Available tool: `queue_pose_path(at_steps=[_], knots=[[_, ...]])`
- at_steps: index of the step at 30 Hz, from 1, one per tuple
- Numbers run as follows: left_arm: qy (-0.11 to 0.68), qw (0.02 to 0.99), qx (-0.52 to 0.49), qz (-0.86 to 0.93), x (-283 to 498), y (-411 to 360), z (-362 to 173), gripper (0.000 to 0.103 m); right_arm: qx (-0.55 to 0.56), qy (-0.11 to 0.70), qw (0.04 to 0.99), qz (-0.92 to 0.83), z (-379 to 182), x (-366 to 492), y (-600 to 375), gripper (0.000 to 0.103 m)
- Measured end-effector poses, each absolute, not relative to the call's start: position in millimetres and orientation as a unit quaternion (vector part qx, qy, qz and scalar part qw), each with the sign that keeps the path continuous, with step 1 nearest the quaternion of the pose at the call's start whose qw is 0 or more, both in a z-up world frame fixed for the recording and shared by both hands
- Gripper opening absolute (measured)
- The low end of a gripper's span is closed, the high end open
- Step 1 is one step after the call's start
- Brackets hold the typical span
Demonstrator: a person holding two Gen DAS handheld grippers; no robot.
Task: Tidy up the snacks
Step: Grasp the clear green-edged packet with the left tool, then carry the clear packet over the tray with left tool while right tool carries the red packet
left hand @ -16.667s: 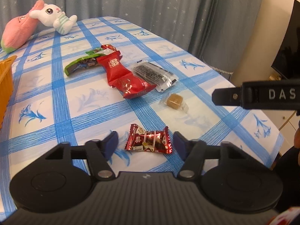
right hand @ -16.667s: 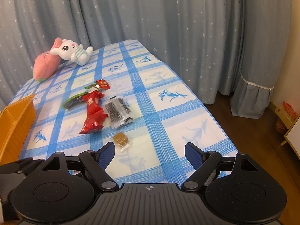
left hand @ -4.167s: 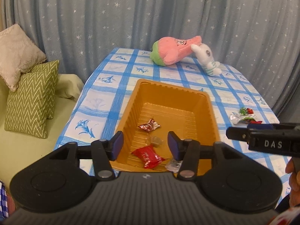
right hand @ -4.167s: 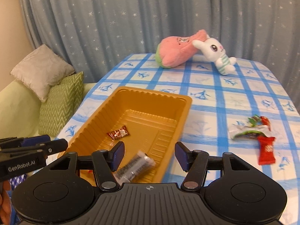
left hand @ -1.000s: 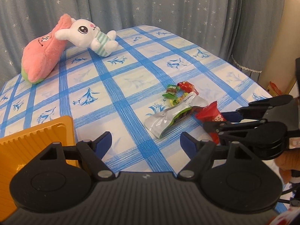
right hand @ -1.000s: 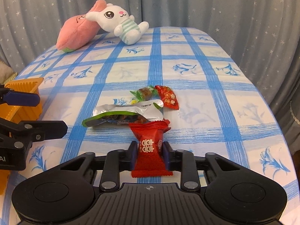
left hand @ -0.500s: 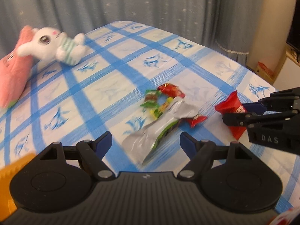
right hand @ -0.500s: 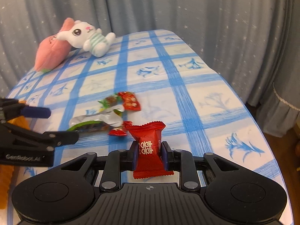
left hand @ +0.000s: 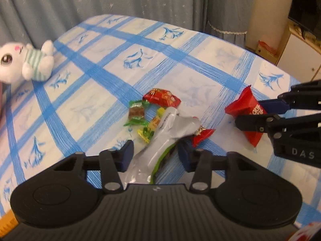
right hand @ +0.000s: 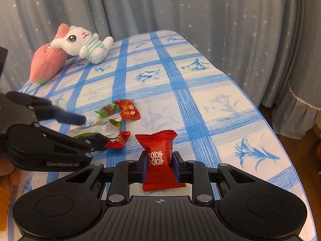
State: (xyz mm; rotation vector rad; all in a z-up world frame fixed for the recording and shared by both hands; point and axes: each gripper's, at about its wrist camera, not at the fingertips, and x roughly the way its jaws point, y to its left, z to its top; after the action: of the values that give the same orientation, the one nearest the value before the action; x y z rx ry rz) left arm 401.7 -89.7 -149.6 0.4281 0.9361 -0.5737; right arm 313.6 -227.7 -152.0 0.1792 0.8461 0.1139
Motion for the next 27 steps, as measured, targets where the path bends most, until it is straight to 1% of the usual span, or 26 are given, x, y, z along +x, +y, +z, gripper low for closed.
queue_pose_path(at_steps=[1, 2, 4, 10, 15, 21, 27], knots=[[0.445, 0.832, 0.193, -0.269, 399.8, -87.8, -148.1, 0.036, 0.087, 0.409, 0.906, 0.055, -151.7, 313.5, -228.0, 0.026], [0.453, 0.832, 0.179, -0.266, 397.6, -85.4, -146.9, 0.028, 0.088, 0.409, 0.907, 0.055, -151.4, 313.2, -228.3, 0.026], [0.467, 0.834, 0.151, -0.252, 389.5, -79.1, -145.1, 0.025, 0.088, 0.408, 0.907, 0.055, -151.1, 312.4, -229.0, 0.026], [0.481, 0.846, 0.083, -0.215, 339.7, -61.3, -142.9, 0.025, 0.09, 0.404, 0.908, 0.063, -146.4, 307.5, -228.5, 0.026], [0.46, 0.86, 0.076, -0.207, 308.4, -58.5, -148.5, 0.025, 0.093, 0.403, 0.908, 0.07, -142.3, 297.4, -225.4, 0.026], [0.447, 0.871, 0.073, -0.189, 304.2, -59.1, -150.2, 0.026, 0.094, 0.407, 0.905, 0.074, -142.1, 287.6, -221.6, 0.026], [0.447, 0.879, 0.05, -0.158, 297.5, -56.4, -149.8, 0.023, 0.093, 0.409, 0.905, 0.078, -141.8, 281.7, -219.7, 0.026]])
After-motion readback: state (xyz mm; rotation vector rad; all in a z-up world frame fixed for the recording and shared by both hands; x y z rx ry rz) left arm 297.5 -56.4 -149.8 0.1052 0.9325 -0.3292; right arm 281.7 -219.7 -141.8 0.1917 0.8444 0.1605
